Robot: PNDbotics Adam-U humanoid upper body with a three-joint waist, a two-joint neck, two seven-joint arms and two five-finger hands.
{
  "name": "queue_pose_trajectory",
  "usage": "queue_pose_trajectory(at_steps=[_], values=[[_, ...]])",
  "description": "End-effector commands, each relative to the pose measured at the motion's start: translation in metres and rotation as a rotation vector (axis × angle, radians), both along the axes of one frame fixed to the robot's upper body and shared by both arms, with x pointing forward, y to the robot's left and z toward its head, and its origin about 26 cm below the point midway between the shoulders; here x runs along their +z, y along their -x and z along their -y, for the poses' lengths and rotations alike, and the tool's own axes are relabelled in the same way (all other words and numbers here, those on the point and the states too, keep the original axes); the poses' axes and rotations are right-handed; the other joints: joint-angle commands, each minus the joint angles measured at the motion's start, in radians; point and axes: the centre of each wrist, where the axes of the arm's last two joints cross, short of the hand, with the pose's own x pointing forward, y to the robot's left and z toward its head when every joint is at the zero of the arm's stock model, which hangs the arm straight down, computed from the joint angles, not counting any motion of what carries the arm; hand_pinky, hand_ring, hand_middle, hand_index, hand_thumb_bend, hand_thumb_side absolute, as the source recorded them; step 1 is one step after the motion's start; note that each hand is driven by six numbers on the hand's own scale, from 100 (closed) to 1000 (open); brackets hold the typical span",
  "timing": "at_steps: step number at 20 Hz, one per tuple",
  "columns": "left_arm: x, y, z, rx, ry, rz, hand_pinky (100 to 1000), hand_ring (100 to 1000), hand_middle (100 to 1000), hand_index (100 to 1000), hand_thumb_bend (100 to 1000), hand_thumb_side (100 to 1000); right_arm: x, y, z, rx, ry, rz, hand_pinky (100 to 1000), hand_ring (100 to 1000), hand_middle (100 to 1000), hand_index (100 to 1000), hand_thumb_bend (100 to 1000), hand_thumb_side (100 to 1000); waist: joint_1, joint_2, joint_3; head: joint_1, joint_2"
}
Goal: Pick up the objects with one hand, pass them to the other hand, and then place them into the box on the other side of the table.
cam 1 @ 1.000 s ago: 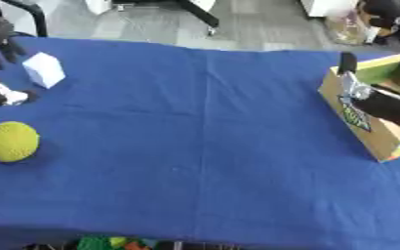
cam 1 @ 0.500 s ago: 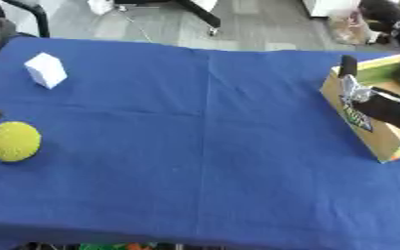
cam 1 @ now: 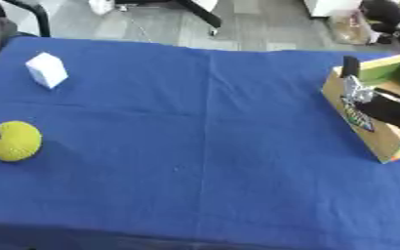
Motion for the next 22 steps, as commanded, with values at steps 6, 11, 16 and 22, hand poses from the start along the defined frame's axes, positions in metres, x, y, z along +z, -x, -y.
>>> queue_pose_trajectory(at_steps=[6,11,16,22], values=[[-0.01,-0.004,-0.007,0.014,0.044,-0.021,735,677,682,824,474,218,0.009,-0.001,0.003,0.003,0.007,0.021,848,891,889,974,100,200,0.009,-0.013,-0.006,0.007,-0.003],[-0.026,-0.005,-0.006,0.016,0.093,-0.055,712,647,651,798,386,188,0.009,-0.002,0.002,0.004,0.003,0.017,847,891,888,976,100,203,0.008,-0.011,-0.008,0.008,-0.003],[-0.037,-0.004,-0.004,0.022,0.114,0.04,614,502,494,650,100,191,0.009,-0.002,0.003,0.002,0.002,0.014,847,891,888,976,100,203,0.007,-0.012,-0.007,0.008,-0.003],[-0.031,-0.001,0.009,-0.012,0.225,0.254,580,429,424,582,100,157,0.008,-0.002,0.004,-0.002,0.002,0.013,847,890,887,975,100,203,0.006,-0.014,-0.003,0.005,-0.003]])
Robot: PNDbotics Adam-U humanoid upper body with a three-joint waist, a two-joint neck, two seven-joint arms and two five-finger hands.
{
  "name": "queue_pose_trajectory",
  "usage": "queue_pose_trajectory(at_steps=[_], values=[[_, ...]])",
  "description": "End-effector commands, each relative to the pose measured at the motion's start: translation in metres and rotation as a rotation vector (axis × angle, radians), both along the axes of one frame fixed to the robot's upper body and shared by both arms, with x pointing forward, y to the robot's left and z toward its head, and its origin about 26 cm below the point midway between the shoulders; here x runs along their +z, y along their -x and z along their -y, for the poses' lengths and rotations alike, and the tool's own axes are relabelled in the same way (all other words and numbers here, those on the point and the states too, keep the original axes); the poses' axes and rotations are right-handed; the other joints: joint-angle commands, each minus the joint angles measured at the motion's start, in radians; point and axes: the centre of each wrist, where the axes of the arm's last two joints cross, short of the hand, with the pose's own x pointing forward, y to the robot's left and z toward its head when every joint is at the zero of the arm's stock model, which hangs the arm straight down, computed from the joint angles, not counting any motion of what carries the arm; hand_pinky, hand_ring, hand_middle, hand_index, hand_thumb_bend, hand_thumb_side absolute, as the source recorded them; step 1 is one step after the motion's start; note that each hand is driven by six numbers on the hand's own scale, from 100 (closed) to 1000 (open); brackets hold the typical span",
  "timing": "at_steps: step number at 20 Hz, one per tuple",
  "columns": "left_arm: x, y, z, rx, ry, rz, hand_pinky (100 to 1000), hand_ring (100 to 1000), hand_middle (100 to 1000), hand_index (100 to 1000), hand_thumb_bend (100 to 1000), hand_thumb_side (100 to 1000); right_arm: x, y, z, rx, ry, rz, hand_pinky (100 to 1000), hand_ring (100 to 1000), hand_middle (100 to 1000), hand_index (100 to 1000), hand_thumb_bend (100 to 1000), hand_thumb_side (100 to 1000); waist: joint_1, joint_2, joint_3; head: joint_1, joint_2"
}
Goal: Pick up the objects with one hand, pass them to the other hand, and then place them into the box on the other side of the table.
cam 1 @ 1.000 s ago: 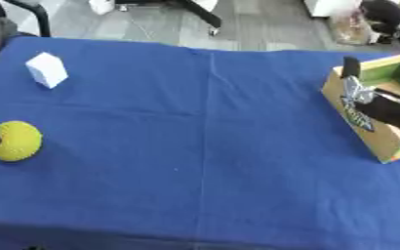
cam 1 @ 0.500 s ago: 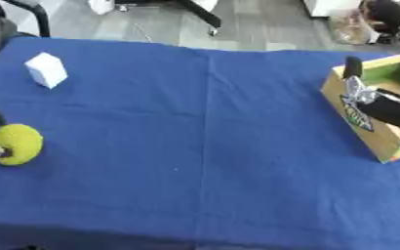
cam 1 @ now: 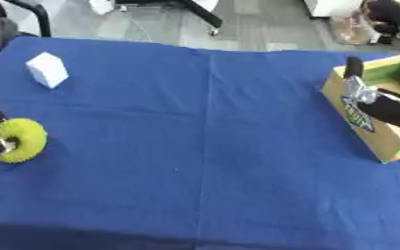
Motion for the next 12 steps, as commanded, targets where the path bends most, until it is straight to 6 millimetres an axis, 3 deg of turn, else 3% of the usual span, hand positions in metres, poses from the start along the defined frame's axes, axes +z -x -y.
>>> queue_pose_trajectory(at_steps=[1,7,12], values=[[0.023,0.0,0.005,-0.021,0.036,0.159,580,419,416,577,123,149,0.009,-0.001,0.004,-0.006,0.01,0.023,847,890,887,975,100,203,0.006,-0.015,0.002,-0.002,-0.003],[0.052,-0.001,0.048,-0.172,0.212,0.481,581,378,384,555,260,136,0.011,0.0,0.0,0.014,0.008,0.031,846,884,884,971,100,194,0.005,-0.021,0.003,-0.008,-0.003],[0.061,-0.009,0.109,-0.372,0.469,0.735,589,369,378,551,322,129,0.024,0.004,-0.015,0.074,0.014,0.072,844,873,877,960,100,173,0.001,-0.03,0.0,-0.011,-0.003]])
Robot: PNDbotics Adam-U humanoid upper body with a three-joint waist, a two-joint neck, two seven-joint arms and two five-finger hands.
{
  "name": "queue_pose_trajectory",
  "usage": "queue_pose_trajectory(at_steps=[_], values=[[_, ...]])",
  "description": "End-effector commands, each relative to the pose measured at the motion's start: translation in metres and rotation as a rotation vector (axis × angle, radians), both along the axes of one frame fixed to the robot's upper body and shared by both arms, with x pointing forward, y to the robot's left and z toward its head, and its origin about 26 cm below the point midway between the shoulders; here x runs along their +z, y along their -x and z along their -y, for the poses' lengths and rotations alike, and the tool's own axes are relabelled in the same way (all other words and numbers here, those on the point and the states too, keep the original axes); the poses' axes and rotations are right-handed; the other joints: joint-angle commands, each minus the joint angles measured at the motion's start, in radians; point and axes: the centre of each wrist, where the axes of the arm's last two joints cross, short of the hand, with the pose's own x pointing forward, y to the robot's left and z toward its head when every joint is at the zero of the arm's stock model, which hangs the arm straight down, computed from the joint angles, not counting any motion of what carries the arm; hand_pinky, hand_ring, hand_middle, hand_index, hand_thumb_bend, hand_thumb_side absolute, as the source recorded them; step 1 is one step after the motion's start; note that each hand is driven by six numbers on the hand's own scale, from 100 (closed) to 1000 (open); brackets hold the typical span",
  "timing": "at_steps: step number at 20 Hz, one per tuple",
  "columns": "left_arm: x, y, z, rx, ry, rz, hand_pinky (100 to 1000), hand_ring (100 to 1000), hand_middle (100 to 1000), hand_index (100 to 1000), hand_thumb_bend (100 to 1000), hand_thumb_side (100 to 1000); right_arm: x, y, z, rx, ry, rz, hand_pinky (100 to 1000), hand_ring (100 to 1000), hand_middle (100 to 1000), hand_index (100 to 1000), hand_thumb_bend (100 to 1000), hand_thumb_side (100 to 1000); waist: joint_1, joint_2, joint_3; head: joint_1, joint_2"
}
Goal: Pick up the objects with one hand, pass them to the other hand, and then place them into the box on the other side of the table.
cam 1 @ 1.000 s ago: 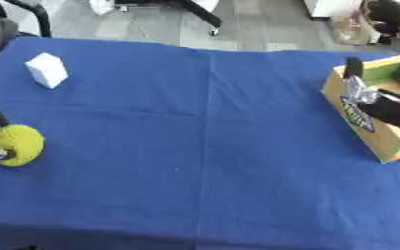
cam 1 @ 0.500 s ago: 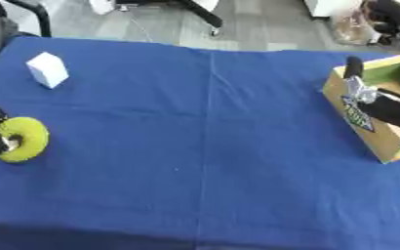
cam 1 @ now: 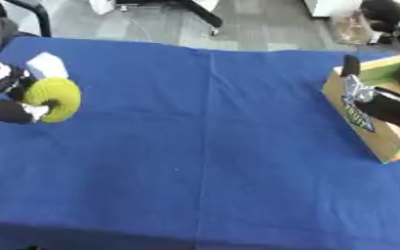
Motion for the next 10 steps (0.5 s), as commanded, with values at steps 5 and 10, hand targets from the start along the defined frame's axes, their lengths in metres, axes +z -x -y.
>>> queue_pose_trajectory(at_steps=[5,10], values=[[0.018,-0.014,0.077,-0.261,0.287,0.302,594,381,389,556,349,117,0.039,0.012,-0.034,0.139,0.031,0.113,836,853,863,941,100,168,-0.008,-0.037,-0.014,-0.002,-0.003],[0.016,-0.021,0.111,-0.387,0.442,0.355,599,388,395,560,361,103,0.063,0.029,-0.06,0.284,0.106,0.155,832,847,855,925,112,179,-0.011,-0.036,-0.02,-0.005,-0.003]])
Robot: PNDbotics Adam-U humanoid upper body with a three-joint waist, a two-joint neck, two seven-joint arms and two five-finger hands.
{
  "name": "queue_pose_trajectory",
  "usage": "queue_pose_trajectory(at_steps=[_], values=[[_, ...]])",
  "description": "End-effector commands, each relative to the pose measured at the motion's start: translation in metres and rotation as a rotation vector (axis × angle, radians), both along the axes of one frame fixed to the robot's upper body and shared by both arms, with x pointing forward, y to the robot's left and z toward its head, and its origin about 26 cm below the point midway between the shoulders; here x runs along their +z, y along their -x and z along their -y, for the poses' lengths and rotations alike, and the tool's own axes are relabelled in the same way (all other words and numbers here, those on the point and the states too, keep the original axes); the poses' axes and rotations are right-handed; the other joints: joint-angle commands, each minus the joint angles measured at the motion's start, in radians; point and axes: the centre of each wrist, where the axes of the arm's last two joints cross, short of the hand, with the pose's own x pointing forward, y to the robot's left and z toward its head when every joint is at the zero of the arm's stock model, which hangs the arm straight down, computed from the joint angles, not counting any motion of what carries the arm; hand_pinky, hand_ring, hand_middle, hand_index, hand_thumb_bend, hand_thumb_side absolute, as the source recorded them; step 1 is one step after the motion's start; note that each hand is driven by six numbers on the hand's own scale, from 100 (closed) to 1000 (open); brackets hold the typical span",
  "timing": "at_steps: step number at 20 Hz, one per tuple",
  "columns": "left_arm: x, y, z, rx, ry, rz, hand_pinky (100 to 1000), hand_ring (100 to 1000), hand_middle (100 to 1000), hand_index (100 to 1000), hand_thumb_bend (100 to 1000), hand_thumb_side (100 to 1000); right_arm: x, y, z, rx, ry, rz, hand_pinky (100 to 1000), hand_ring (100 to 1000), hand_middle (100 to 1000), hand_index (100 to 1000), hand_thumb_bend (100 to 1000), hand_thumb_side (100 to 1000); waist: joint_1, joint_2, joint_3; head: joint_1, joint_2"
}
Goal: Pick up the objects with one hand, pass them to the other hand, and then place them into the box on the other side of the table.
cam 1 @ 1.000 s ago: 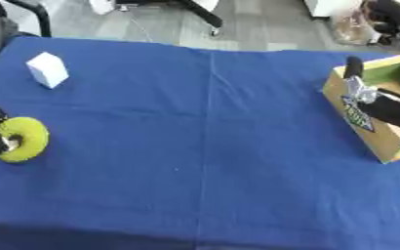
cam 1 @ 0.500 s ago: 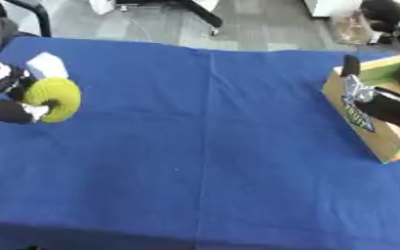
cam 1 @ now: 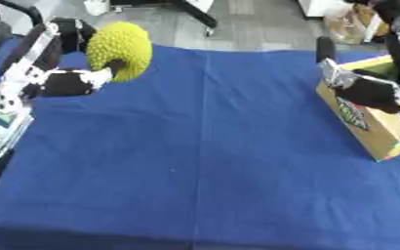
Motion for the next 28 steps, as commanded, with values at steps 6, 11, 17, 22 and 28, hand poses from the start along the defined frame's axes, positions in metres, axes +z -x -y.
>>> queue_pose_trajectory(at_steps=[6,11,17,22,28], values=[[0.005,-0.002,0.04,-0.193,0.066,-0.006,613,396,403,571,398,103,0.024,0.017,-0.037,0.202,0.129,0.022,830,852,852,926,127,204,-0.01,-0.031,0.001,-0.01,-0.003],[0.01,0.003,0.05,-0.268,-0.002,-0.07,618,396,404,573,405,107,0.015,0.009,-0.046,0.215,0.22,-0.005,831,858,853,927,149,234,-0.01,-0.029,0.007,-0.01,-0.003],[0.014,0.009,0.059,-0.331,-0.045,-0.14,621,396,404,576,417,104,0.005,0.0,-0.058,0.236,0.317,-0.008,830,863,854,927,168,266,-0.008,-0.025,0.012,-0.013,-0.003],[0.014,0.011,0.07,-0.385,-0.041,-0.165,620,396,405,576,415,100,-0.001,-0.004,-0.066,0.247,0.365,-0.006,831,867,856,928,182,275,-0.007,-0.024,0.014,-0.014,-0.003],[0.015,0.015,0.076,-0.442,-0.025,-0.187,619,397,406,577,414,100,-0.01,-0.011,-0.066,0.226,0.41,-0.003,832,869,858,926,218,271,-0.006,-0.022,0.014,-0.013,-0.003]])
